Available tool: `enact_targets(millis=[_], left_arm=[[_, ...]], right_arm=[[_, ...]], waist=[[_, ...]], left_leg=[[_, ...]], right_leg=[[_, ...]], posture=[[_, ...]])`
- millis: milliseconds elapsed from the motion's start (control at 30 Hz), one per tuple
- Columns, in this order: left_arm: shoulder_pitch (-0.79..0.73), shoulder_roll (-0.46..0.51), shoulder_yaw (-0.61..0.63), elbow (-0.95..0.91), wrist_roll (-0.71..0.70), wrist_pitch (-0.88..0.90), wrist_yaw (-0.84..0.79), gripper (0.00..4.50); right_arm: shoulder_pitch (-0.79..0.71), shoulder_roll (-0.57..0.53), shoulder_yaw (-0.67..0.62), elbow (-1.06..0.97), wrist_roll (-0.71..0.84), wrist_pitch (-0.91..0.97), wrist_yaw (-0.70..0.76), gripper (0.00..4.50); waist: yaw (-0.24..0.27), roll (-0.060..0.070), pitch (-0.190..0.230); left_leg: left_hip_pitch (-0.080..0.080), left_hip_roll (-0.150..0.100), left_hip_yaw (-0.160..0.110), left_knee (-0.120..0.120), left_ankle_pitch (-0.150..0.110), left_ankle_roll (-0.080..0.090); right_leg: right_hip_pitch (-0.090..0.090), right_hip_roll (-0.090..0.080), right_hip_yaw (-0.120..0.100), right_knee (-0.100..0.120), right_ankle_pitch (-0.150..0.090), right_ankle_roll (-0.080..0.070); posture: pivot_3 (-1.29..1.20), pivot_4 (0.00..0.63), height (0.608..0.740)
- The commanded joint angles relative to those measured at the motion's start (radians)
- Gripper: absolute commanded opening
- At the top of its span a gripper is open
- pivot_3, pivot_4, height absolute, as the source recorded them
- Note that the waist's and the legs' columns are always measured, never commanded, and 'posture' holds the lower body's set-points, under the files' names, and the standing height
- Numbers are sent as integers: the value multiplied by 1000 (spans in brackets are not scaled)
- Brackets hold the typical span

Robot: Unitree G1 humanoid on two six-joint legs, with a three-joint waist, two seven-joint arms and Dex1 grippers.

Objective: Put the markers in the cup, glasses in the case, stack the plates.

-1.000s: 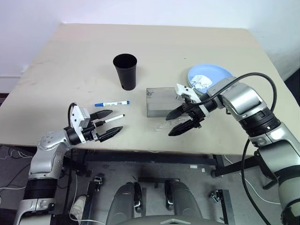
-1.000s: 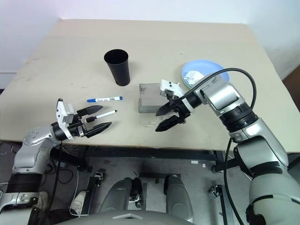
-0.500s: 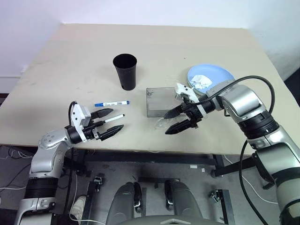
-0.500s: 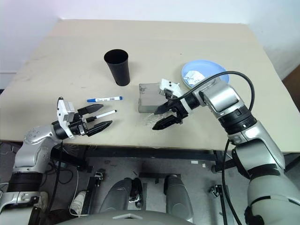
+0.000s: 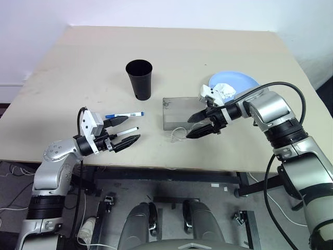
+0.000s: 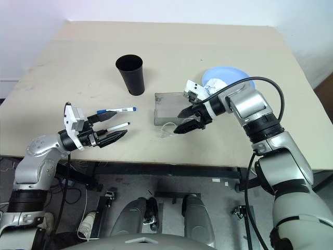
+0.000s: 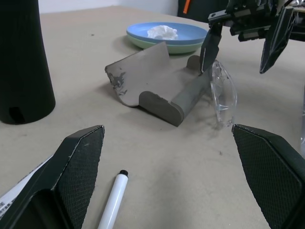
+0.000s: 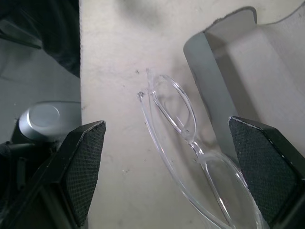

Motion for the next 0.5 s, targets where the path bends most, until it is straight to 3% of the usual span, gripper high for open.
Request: enact_targets(millis=[33, 500], left_arm=[[-8, 6, 6, -47, -20, 4, 7, 4500], [-8, 5, 7, -58, -20, 13, 15, 4500]], right_arm=[[8, -2, -2, -25, -20, -20, 2, 4322], [78, -95, 10, -217, -6, 49, 92, 4322]], waist=[[0, 0, 0], [1, 0, 0]], left_leg=[[0, 0, 0, 0, 0, 0], [0, 0, 0, 0, 0, 0]], right_leg=[[0, 0, 0, 0, 0, 0], [0, 0, 0, 0, 0, 0]], posture=[[0, 150, 710], [0, 150, 710]])
